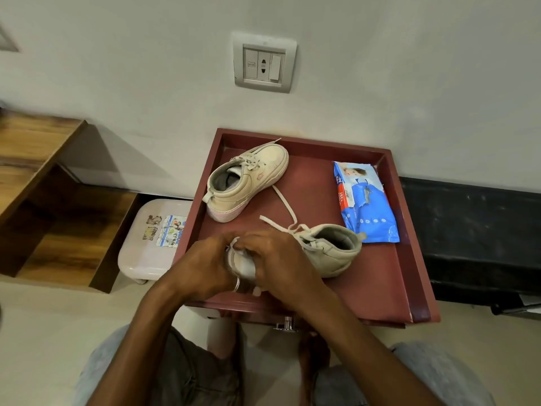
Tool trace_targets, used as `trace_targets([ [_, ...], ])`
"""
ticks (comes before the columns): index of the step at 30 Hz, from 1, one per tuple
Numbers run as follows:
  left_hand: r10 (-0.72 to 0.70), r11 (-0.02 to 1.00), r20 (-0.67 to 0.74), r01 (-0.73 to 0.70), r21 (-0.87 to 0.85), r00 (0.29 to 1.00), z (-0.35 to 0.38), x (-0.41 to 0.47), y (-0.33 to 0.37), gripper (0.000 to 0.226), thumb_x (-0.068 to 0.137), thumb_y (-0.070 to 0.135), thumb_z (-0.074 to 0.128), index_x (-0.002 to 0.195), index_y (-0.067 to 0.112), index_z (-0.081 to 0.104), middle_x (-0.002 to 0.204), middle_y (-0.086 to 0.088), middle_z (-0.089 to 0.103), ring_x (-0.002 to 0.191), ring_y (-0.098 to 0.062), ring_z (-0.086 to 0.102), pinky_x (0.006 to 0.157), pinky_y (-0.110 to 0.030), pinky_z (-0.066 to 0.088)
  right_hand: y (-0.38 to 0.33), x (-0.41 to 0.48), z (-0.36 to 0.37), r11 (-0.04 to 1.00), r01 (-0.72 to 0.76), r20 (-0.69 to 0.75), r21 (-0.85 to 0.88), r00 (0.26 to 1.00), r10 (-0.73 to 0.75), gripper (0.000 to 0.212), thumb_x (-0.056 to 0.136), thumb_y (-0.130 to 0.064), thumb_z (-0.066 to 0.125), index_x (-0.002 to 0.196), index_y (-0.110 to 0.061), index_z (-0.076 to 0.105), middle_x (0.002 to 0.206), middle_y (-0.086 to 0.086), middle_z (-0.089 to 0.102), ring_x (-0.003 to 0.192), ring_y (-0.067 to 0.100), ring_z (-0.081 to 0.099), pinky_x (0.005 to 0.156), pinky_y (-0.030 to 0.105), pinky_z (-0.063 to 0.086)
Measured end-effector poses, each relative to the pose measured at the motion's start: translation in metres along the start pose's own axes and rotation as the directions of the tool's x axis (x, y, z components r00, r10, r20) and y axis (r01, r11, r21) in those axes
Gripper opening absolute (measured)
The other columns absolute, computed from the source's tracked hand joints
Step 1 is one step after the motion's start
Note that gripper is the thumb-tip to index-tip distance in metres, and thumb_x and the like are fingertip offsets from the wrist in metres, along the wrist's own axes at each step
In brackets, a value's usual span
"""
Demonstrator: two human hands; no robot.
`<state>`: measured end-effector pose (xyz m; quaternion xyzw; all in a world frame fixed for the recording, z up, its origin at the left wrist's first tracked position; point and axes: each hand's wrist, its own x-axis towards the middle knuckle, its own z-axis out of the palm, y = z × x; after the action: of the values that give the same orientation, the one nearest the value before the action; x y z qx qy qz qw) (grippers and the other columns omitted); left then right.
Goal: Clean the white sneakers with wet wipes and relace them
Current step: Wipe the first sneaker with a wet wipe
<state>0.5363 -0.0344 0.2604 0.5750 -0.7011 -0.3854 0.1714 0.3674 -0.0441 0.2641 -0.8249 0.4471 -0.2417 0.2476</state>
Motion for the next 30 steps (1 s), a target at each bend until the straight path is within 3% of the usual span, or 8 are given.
trace_targets([
  [3, 0.002, 1.000, -0.015, -0.002, -0.013, 1.000, 0.001, -0.003, -0.003, 0.075, 0.067, 0.002, 0.086, 0.125, 0.036, 0.053, 0.103, 0.025, 0.063, 0.092, 0.014, 0.061, 0.078, -0.004, 0.050, -0.002, 0.004, -0.009, 1.000, 0.021, -0.039, 0.005, 0.999, -0.021, 0.033, 0.077, -0.006, 0.052, 0.100, -0.012, 0.076, 0.099, 0.004, 0.075, 0.091, 0.019, 0.068, 0.084, 0.033, 0.054],
  [8, 0.014, 0.999, -0.107, -0.017, -0.028, 0.994, 0.005, -0.004, -0.004, 0.087, 0.064, 0.010, 0.093, 0.136, 0.031, 0.048, 0.108, 0.022, 0.063, 0.097, 0.002, 0.066, 0.076, -0.004, 0.050, -0.005, 0.005, -0.013, 1.000, 0.022, -0.076, 0.017, 0.997, -0.021, 0.032, 0.080, -0.008, 0.051, 0.099, -0.009, 0.076, 0.099, 0.004, 0.075, 0.091, 0.017, 0.068, 0.085, 0.031, 0.053],
  [11, 0.045, 0.991, -0.201, -0.070, -0.116, 0.979, 0.006, -0.008, 0.005, 0.091, 0.061, 0.017, 0.096, 0.137, 0.028, 0.048, 0.112, 0.029, 0.062, 0.095, 0.014, 0.064, 0.075, -0.003, 0.049, -0.011, 0.004, -0.019, 0.999, 0.039, -0.154, 0.030, 0.987, -0.034, 0.029, 0.083, -0.007, 0.053, 0.101, -0.009, 0.076, 0.100, 0.004, 0.074, 0.092, 0.016, 0.068, 0.086, 0.033, 0.052],
  [16, 0.049, 0.938, -0.317, -0.153, -0.311, 0.947, 0.013, -0.010, 0.025, 0.090, 0.058, 0.044, 0.089, 0.137, 0.027, 0.049, 0.118, 0.028, 0.065, 0.109, 0.008, 0.063, 0.083, -0.008, 0.051, -0.020, 0.002, -0.043, 0.994, 0.012, -0.289, 0.110, 0.957, 0.020, 0.026, 0.084, -0.001, 0.061, 0.102, -0.012, 0.075, 0.104, -0.002, 0.074, 0.096, 0.008, 0.066, 0.088, 0.024, 0.050],
  [19, 0.022, 0.892, -0.324, -0.165, -0.421, 0.946, 0.017, -0.005, 0.034, 0.086, 0.060, 0.046, 0.085, 0.135, 0.021, 0.051, 0.120, 0.019, 0.064, 0.108, 0.010, 0.062, 0.079, -0.008, 0.052, -0.019, -0.007, -0.055, 0.997, 0.020, -0.355, 0.078, 0.935, 0.009, 0.024, 0.084, -0.001, 0.065, 0.101, -0.013, 0.075, 0.102, -0.003, 0.074, 0.095, 0.005, 0.066, 0.087, 0.017, 0.049],
  [25, 0.049, 0.938, -0.346, -0.162, -0.305, 0.937, 0.018, 0.001, 0.032, 0.090, 0.064, 0.060, 0.075, 0.141, 0.020, 0.051, 0.129, 0.017, 0.057, 0.118, 0.005, 0.056, 0.088, -0.013, 0.052, -0.015, -0.009, -0.052, 0.998, 0.028, -0.336, 0.059, 0.942, -0.007, 0.024, 0.085, -0.002, 0.062, 0.102, -0.013, 0.075, 0.103, -0.002, 0.072, 0.096, 0.008, 0.065, 0.089, 0.024, 0.050],
  [27, 0.097, 0.944, -0.333, -0.192, -0.268, 0.938, 0.019, 0.000, 0.032, 0.090, 0.063, 0.054, 0.081, 0.141, 0.023, 0.050, 0.131, 0.016, 0.058, 0.121, 0.003, 0.055, 0.094, -0.016, 0.051, -0.012, -0.009, -0.050, 0.998, 0.029, -0.327, 0.047, 0.945, -0.012, 0.026, 0.085, 0.000, 0.060, 0.103, -0.012, 0.075, 0.105, -0.001, 0.072, 0.098, 0.010, 0.065, 0.090, 0.027, 0.050],
  [30, 0.112, 0.955, -0.255, -0.175, -0.239, 0.960, 0.027, -0.004, 0.024, 0.099, 0.059, 0.022, 0.094, 0.145, 0.022, 0.046, 0.138, 0.006, 0.056, 0.128, -0.004, 0.054, 0.103, -0.033, 0.051, -0.008, -0.008, -0.045, 0.999, 0.033, -0.311, 0.039, 0.950, -0.020, 0.026, 0.085, 0.000, 0.058, 0.102, -0.010, 0.075, 0.105, 0.000, 0.073, 0.099, 0.012, 0.065, 0.090, 0.031, 0.050],
])
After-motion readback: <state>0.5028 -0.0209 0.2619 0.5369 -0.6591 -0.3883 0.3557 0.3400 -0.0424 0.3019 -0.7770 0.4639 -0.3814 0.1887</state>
